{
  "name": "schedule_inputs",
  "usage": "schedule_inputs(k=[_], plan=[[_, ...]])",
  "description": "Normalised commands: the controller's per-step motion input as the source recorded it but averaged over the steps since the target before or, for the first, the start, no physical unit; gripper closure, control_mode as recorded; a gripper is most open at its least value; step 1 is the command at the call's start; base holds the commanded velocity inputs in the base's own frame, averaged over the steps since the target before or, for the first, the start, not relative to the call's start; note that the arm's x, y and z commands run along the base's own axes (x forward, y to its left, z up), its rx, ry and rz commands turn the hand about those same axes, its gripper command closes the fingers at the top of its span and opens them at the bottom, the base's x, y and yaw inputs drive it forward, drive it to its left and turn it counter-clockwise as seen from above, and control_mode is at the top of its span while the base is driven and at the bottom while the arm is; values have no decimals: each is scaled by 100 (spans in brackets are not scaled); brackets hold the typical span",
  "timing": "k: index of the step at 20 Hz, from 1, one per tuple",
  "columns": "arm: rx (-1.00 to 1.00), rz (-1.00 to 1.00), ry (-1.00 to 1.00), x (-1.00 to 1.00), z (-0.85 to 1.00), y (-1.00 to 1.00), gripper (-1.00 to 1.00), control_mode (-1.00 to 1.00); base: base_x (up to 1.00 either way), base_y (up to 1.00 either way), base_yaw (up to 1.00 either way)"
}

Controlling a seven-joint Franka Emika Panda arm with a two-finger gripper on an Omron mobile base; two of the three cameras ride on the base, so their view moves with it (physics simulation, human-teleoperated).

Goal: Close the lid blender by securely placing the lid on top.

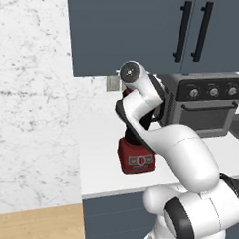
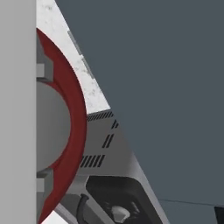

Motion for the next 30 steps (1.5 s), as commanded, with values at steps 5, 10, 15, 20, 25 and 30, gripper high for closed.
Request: schedule_inputs(k=[5, 10, 15, 20, 25, 30], plan=[[0, -2, 1, 4, 11, 1, 100, -100, 0, 0, 0], [-1, 0, 0, 14, 0, 3, 100, -100, 0, 0, 0], [-9, 0, -1, 10, 5, 19, 100, -100, 0, 0, 0], [-18, 2, -10, -4, 6, 47, 100, -100, 0, 0, 0], [-14, 0, -18, -16, 7, 17, 100, -100, 0, 0, 0], [-10, 1, -5, 0, -3, 0, 100, -100, 0, 0, 0]])
